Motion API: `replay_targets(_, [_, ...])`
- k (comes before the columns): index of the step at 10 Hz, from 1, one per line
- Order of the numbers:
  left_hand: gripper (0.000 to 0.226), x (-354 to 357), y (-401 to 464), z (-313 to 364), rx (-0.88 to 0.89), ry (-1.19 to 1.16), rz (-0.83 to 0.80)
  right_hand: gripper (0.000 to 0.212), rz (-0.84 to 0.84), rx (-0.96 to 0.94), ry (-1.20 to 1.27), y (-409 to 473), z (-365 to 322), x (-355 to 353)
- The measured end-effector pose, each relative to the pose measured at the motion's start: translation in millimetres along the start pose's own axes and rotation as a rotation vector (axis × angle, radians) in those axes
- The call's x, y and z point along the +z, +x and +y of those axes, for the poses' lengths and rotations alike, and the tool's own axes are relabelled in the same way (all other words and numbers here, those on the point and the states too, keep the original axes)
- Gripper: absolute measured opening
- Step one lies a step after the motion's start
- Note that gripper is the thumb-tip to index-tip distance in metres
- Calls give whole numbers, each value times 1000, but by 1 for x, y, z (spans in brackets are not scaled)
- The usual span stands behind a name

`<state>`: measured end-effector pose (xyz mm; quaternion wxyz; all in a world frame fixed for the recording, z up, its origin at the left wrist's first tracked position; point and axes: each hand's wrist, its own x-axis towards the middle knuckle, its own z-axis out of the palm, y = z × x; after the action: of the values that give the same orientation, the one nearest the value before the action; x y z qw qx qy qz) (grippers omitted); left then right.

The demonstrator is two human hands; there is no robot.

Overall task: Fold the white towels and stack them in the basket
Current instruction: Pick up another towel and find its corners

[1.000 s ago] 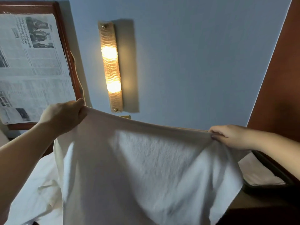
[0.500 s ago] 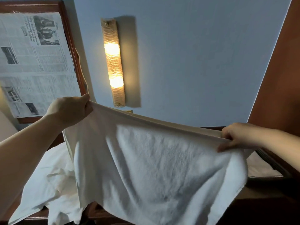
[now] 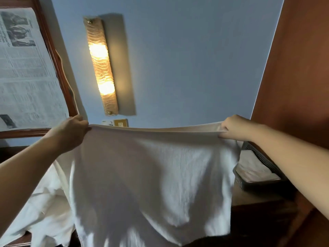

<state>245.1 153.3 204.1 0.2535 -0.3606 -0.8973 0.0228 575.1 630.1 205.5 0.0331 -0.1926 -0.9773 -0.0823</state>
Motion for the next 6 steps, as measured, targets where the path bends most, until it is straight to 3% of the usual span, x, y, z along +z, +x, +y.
replay_targets(1, [9,-26,-22,32,-237,-103,-136,54,29,-42,162,-4,3,0])
replay_targets(3, [31,-30,-23,56,-374,-78,-181,64,-58,-89,-120,-7,-7,-16])
replay_targets(4, [27,-33,-19,64,-459,-51,-240,51,35,-40,54,-13,-9,-17])
replay_targets(5, [29,-30,-24,60,-432,-48,-256,46,42,-16,233,-22,-16,-21])
replay_targets(6, [44,-22,-33,48,-334,-3,-244,27,-44,-51,38,-21,-18,-19])
